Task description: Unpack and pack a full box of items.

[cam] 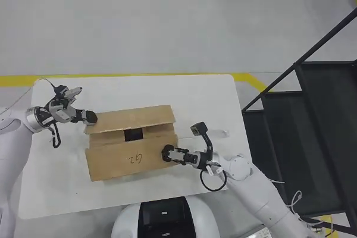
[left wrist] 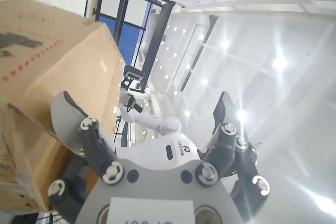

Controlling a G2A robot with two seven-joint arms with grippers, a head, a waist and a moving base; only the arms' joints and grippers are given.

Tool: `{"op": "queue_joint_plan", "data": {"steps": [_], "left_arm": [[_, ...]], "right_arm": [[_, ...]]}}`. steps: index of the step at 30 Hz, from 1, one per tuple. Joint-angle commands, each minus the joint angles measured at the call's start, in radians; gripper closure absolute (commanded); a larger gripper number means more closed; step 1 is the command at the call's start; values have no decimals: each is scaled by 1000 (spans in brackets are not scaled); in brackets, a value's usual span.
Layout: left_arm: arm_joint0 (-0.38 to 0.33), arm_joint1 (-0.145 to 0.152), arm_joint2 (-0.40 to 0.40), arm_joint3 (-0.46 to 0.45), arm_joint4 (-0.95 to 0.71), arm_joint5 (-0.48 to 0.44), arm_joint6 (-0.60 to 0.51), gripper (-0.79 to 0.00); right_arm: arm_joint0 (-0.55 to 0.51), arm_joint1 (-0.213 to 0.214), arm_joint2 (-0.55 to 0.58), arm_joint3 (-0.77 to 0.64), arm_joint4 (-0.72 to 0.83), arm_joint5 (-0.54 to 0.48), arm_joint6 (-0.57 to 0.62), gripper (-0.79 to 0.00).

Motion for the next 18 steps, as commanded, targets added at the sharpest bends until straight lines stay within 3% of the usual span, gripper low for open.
{"op": "queue_joint_plan", "data": {"steps": [1, 8, 18], "left_arm": [[42, 35, 12, -85, 4, -1, 0, -785], [118, 130, 65, -254, -2, -14, 0, -785], [141, 226, 142, -341, -37, -38, 0, -785]], "right_arm": [[-4, -2, -2, -9, -39, 4, -50, -785], [-19, 1, 11, -35, -207, 66, -157, -785], [-31, 1, 10, -59, -295, 104, -225, -785]]}}
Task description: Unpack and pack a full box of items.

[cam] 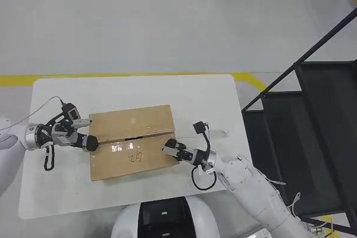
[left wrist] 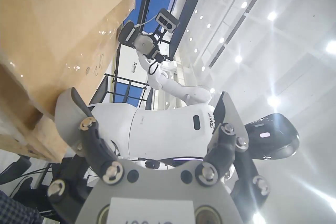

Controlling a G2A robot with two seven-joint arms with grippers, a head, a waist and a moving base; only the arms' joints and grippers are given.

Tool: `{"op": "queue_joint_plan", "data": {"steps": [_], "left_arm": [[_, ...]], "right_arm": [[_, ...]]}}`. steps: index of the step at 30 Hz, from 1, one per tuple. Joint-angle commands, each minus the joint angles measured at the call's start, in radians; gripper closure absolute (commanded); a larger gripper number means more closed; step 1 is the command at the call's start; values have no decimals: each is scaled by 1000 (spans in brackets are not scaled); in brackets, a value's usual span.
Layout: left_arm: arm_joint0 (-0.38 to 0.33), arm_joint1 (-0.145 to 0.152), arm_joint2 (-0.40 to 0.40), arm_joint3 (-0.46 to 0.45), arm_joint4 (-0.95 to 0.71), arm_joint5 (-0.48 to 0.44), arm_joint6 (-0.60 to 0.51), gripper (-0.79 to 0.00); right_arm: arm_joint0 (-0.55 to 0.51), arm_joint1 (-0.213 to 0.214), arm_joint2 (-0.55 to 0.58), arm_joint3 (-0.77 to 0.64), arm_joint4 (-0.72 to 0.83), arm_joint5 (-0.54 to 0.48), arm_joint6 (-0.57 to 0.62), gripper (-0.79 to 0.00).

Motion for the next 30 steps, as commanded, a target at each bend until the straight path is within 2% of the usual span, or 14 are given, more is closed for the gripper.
{"op": "queue_joint_plan", "data": {"steps": [1, 6, 11, 17, 23, 30], "left_arm": [[-1, 17, 19, -6, 22, -13, 0, -785], [-14, 43, 61, -1, 44, -58, 0, -785], [-33, 58, 92, -10, 23, -83, 0, -785], [-37, 66, 102, -23, 4, -95, 0, -785], [-37, 66, 102, -23, 4, -95, 0, -785], [-37, 66, 102, -23, 4, -95, 0, -785]], "right_arm": [[-1, 0, 4, -3, -6, 1, -12, -785], [-16, 3, 27, -18, -12, -21, -56, -785], [-83, 12, 84, -41, 16, -86, -111, -785], [-161, 25, 135, 7, 46, -103, -107, -785], [-164, 16, 84, 78, 138, -93, -91, -785], [-80, -15, 1, 224, 248, -103, -134, -785]]}}
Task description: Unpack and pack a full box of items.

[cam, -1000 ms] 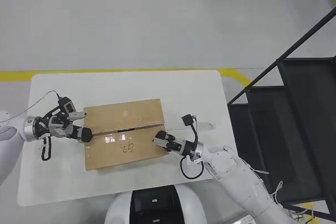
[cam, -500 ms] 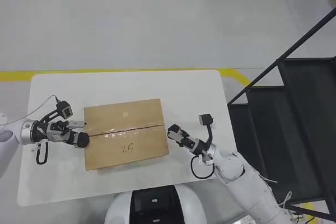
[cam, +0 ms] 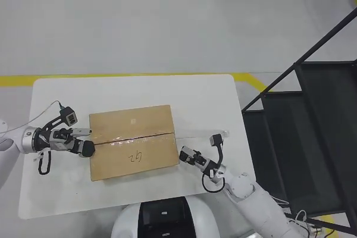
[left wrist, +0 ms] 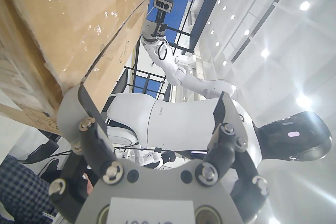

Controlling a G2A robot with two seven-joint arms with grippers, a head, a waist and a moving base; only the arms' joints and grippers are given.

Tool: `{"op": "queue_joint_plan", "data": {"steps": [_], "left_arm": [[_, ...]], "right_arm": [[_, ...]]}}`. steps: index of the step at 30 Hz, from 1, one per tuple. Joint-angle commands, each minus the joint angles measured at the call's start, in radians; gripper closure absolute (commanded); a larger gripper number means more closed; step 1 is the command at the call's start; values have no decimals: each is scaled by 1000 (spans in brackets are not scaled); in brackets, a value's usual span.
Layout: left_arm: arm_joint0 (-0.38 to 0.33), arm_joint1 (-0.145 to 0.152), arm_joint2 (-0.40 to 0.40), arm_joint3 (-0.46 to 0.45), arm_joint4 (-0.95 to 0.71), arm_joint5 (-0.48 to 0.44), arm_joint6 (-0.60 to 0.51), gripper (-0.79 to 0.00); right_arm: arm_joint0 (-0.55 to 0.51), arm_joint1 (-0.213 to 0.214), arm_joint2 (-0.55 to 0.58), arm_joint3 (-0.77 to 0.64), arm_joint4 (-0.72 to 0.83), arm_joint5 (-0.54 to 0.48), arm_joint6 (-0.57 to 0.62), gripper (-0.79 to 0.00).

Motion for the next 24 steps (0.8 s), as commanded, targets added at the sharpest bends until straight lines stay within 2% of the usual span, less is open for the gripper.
{"op": "queue_joint_plan", "data": {"steps": [1, 11, 15, 20, 24], "left_arm": [[0, 0, 0, 0, 0, 0, 0, -785], [0, 0, 0, 0, 0, 0, 0, -785], [0, 0, 0, 0, 0, 0, 0, -785], [0, 0, 0, 0, 0, 0, 0, -785], [0, 0, 0, 0, 0, 0, 0, -785]], "right_arm": [[29, -9, -18, 38, 30, -14, -19, -785], [168, -67, -105, 212, 149, -132, -113, -785], [179, -80, -109, 253, 159, -202, -157, -785], [168, -90, -81, 283, 130, -346, -250, -785], [164, -94, -63, 293, 85, -390, -287, -785]]}}
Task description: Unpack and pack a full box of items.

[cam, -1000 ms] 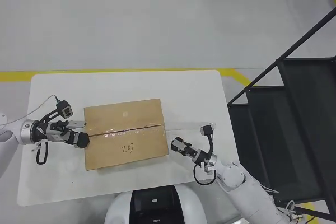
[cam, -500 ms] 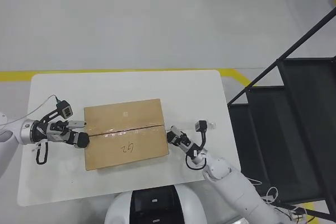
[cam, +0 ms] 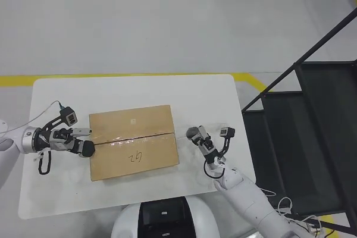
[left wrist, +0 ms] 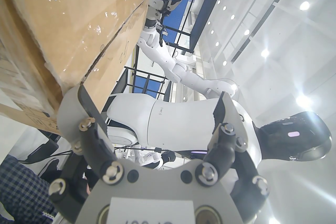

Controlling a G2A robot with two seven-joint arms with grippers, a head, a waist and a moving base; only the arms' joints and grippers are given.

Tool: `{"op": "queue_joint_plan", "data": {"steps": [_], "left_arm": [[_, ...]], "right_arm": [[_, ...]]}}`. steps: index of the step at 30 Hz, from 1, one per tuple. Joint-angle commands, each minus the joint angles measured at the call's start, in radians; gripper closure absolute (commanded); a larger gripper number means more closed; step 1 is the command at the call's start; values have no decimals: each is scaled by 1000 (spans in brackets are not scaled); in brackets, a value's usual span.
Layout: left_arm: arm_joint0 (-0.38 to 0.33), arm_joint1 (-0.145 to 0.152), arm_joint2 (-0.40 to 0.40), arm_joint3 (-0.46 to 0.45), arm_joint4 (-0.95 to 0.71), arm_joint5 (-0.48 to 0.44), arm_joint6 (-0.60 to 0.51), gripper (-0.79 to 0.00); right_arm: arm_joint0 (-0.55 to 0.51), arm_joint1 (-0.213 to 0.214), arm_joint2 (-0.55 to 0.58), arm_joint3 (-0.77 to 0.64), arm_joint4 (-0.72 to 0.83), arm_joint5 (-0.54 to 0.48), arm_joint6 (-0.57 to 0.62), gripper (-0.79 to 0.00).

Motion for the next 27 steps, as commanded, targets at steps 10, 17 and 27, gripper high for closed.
{"op": "queue_joint_plan", "data": {"steps": [10, 17, 27], "left_arm": [[0, 0, 0, 0, 0, 0, 0, -785], [0, 0, 0, 0, 0, 0, 0, -785], [0, 0, 0, 0, 0, 0, 0, -785]], "right_arm": [[0, -7, 58, -34, -171, -31, -81, -785], [-52, 3, 134, -153, -358, 39, -134, -785], [-186, 24, 224, -373, -469, 166, -119, -742]]}}
